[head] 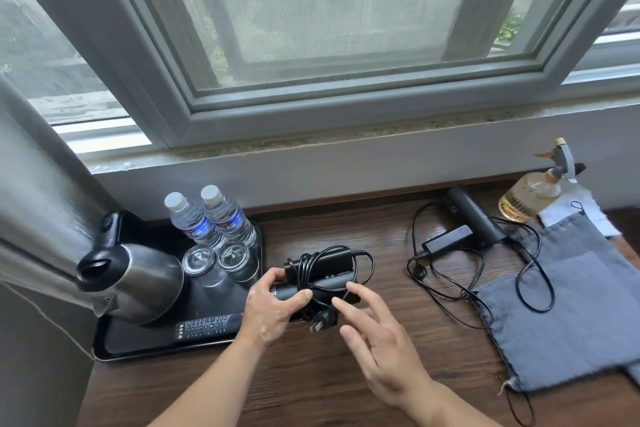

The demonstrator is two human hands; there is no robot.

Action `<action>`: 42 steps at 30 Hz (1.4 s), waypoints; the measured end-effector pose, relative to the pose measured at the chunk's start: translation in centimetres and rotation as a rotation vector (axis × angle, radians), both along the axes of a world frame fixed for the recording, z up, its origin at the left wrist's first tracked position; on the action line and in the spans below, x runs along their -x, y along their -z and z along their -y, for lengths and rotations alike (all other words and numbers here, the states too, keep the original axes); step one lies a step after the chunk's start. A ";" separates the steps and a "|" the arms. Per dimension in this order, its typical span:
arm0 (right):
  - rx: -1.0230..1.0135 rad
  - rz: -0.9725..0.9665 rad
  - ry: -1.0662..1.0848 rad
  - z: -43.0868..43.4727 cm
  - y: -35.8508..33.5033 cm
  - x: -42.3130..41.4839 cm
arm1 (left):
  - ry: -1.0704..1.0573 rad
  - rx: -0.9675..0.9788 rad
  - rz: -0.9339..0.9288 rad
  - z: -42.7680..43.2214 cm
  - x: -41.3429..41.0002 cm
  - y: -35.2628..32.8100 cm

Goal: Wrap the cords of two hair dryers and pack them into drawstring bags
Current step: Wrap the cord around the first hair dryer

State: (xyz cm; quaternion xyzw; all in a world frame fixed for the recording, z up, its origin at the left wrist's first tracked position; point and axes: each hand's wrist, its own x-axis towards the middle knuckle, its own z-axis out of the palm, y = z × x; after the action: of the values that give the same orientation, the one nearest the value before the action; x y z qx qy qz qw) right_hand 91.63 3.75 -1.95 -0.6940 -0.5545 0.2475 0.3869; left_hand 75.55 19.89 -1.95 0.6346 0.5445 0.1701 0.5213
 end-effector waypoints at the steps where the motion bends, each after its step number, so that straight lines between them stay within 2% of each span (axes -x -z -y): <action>1: -0.007 -0.034 0.034 -0.4 0.1 -0.1 | 0.002 0.006 -0.007 -0.3 -0.1 0.2; 4: -0.001 -0.095 0.236 -1.9 0.8 -1.2 | 0.018 0.032 -0.009 -1.5 -0.5 1.0; 6: 0.138 -0.185 0.382 -3.3 1.8 -2.8 | 0.034 0.040 -0.011 -2.3 -0.8 1.8; 7: 0.243 -0.269 0.420 -4.1 2.5 -3.8 | 0.039 0.040 -0.004 -2.7 -1.1 2.1; 9: 0.400 -0.567 0.417 -5.8 3.6 -5.4 | 0.044 0.038 0.008 -3.5 -1.6 2.6; 11: 0.449 -0.859 0.402 -7.3 4.4 -6.2 | 0.051 0.065 0.036 -4.3 -2.2 3.1; 13: 0.440 -0.962 0.369 -8.6 4.6 -6.5 | 0.062 0.080 0.074 -5.1 -2.9 3.8; 23: 0.394 -0.964 0.455 -12.7 6.2 -7.0 | 0.025 0.162 -0.003 -8.6 -4.8 6.5; 29: 0.409 -0.926 0.564 -14.3 7.4 -7.2 | -0.037 0.094 -0.066 -9.2 -5.8 6.7; 32: 0.408 -0.895 0.605 -14.9 7.8 -7.3 | -0.067 0.104 0.017 -9.2 -6.0 6.7; 36: 0.389 -0.851 0.623 -15.3 7.9 -7.8 | -0.024 0.113 0.060 -9.3 -5.9 6.7; 42: 0.397 -0.795 0.585 -16.1 7.8 -8.0 | 0.051 0.120 -0.053 -9.6 -5.6 6.6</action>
State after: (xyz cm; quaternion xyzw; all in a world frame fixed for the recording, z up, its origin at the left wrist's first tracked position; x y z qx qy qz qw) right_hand 99.59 19.85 -9.73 -0.7322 -0.0909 0.4733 0.4812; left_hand 81.19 29.44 -8.57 0.6201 0.5510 0.1071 0.5481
